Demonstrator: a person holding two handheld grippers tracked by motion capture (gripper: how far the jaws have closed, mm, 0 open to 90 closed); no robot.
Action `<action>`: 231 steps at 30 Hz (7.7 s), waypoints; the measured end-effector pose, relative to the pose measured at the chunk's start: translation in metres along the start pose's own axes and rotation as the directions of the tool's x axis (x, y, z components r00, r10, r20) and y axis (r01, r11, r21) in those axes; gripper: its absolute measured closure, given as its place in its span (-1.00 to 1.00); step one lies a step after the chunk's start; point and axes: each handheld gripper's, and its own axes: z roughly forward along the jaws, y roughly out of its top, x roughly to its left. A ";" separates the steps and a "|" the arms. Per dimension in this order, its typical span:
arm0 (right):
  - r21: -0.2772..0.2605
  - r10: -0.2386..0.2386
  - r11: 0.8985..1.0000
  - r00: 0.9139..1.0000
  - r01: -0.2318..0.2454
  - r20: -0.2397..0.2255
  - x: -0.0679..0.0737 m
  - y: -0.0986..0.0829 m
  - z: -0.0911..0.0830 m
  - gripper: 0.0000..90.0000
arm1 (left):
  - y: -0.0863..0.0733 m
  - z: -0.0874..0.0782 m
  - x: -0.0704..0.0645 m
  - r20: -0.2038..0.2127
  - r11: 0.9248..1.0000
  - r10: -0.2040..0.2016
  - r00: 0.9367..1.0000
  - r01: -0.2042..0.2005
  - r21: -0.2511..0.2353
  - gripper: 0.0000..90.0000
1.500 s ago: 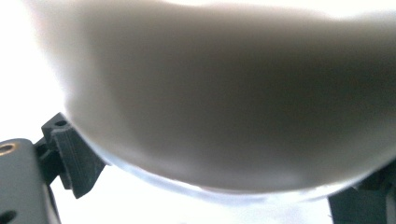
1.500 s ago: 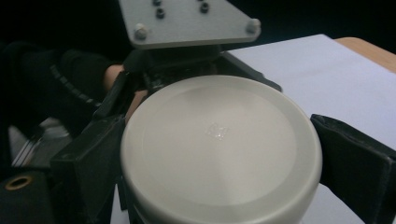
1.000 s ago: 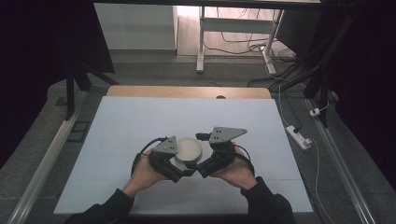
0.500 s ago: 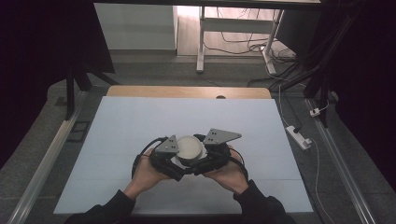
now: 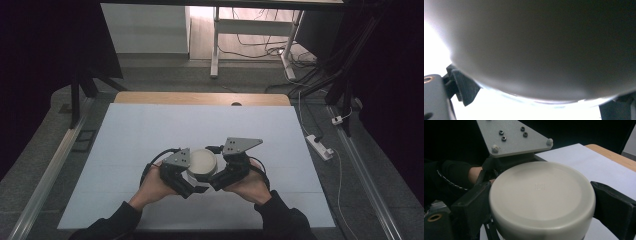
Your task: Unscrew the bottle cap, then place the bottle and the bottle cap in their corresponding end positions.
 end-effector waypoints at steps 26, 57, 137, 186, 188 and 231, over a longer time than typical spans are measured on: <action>-0.039 -0.003 0.999 1.000 0.004 0.011 0.000 0.005 -0.012 -0.84 | -0.006 -0.005 0.008 -0.050 0.999 -0.033 0.998 0.033 0.001 -0.83; -0.052 -0.013 0.999 0.999 0.016 0.048 0.017 -0.004 -0.022 -0.84 | -0.008 -0.021 0.035 -0.168 0.993 -0.120 0.978 0.115 -0.039 -0.83; 0.135 -0.026 0.991 0.994 0.012 0.103 0.000 -0.103 0.049 -0.84 | -0.023 0.038 0.098 -0.290 0.983 -0.186 0.939 0.180 -0.045 -0.83; 0.299 0.025 0.952 0.988 -0.071 0.155 -0.005 -0.107 0.054 -0.87 | -0.026 0.049 0.104 -0.286 0.984 -0.172 0.943 0.177 -0.009 -0.96; 0.290 0.026 0.954 0.988 -0.070 0.154 -0.005 -0.106 0.054 -0.88 | -0.025 0.046 0.104 -0.283 0.984 -0.176 0.943 0.177 -0.020 -0.99; 0.121 0.062 0.990 0.987 -0.080 0.145 0.004 -0.080 0.006 -1.00 | -0.029 -0.035 0.048 -0.270 0.972 -0.234 0.934 0.217 -0.094 -1.00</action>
